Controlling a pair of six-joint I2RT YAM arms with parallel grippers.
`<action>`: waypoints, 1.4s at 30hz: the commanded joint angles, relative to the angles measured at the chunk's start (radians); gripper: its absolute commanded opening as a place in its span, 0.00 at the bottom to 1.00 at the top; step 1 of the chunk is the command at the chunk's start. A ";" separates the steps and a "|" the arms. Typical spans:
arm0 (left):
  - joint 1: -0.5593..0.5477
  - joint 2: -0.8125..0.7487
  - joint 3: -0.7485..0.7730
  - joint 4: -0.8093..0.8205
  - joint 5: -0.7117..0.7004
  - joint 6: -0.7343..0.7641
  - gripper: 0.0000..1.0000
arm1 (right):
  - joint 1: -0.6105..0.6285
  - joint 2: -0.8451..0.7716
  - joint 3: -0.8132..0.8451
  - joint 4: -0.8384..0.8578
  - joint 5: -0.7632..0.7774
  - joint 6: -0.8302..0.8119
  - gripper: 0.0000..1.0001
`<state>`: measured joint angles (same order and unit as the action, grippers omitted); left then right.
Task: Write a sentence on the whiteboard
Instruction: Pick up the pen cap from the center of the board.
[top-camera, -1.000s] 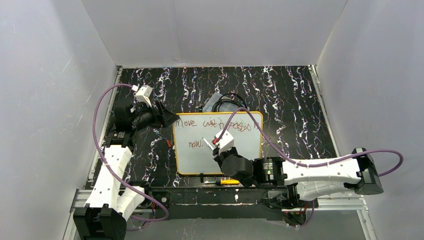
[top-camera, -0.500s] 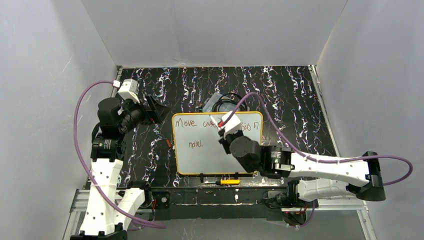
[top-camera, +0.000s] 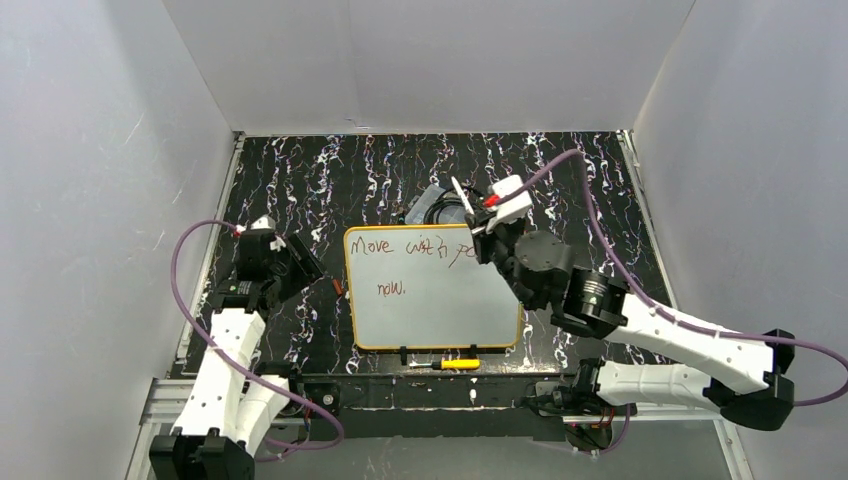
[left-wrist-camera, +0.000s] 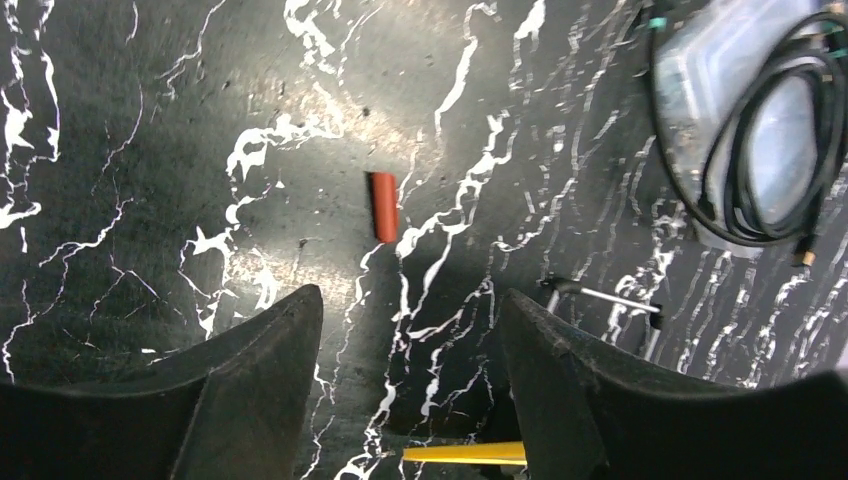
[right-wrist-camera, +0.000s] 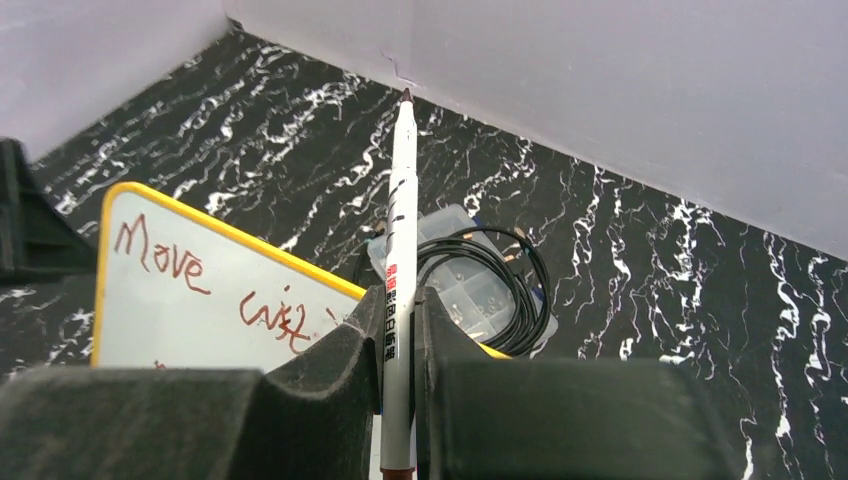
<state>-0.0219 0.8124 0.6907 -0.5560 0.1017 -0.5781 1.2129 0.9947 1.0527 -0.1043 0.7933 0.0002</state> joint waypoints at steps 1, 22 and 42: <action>-0.007 0.075 -0.054 0.049 -0.025 -0.068 0.60 | -0.004 -0.088 -0.024 0.124 -0.044 -0.037 0.01; -0.184 0.486 -0.059 0.213 -0.253 -0.146 0.43 | -0.004 -0.228 -0.137 0.178 -0.055 -0.048 0.01; -0.206 0.630 0.016 0.150 -0.317 -0.094 0.20 | -0.004 -0.220 -0.145 0.178 -0.068 -0.040 0.01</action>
<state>-0.2249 1.4372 0.7315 -0.3271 -0.1665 -0.6769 1.2110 0.7807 0.9180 0.0265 0.7254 -0.0334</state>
